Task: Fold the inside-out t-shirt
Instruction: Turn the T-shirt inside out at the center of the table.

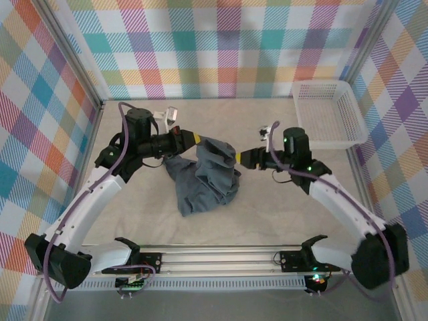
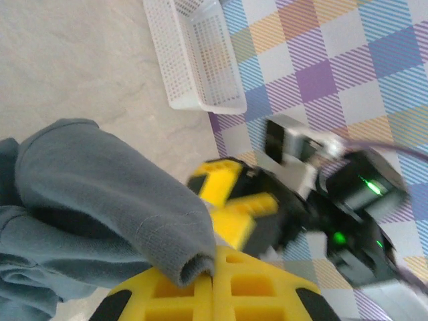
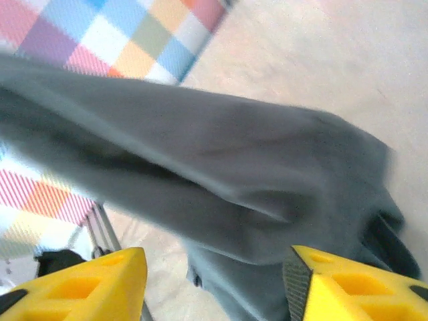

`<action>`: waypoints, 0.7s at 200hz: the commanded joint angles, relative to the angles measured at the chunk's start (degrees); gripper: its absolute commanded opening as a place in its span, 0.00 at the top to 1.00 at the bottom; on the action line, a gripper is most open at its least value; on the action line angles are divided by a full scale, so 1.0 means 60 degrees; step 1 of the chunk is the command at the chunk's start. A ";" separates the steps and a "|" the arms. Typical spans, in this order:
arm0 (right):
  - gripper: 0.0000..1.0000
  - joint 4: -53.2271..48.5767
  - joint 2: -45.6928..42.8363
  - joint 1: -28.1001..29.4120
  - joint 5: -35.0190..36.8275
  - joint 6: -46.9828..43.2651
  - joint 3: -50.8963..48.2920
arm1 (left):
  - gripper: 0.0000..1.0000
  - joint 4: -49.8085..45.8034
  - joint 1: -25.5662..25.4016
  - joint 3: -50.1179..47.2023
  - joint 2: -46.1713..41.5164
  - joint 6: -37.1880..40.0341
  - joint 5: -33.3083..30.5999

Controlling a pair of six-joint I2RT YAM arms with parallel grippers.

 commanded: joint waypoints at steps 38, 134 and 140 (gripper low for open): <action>0.32 0.1259 0.1102 0.1936 0.4249 -0.4520 0.1095 | 1.00 -0.0263 -0.0358 0.0870 0.0544 0.0623 0.0668; 1.00 0.2265 0.1199 0.1226 -0.3558 0.0611 0.2037 | 1.00 -0.2791 0.0918 0.1789 0.2450 0.4603 -0.1579; 1.00 0.2580 0.1085 0.1147 -0.3700 0.0990 0.1935 | 1.00 -0.2776 0.0936 0.1826 0.2516 0.4636 -0.1402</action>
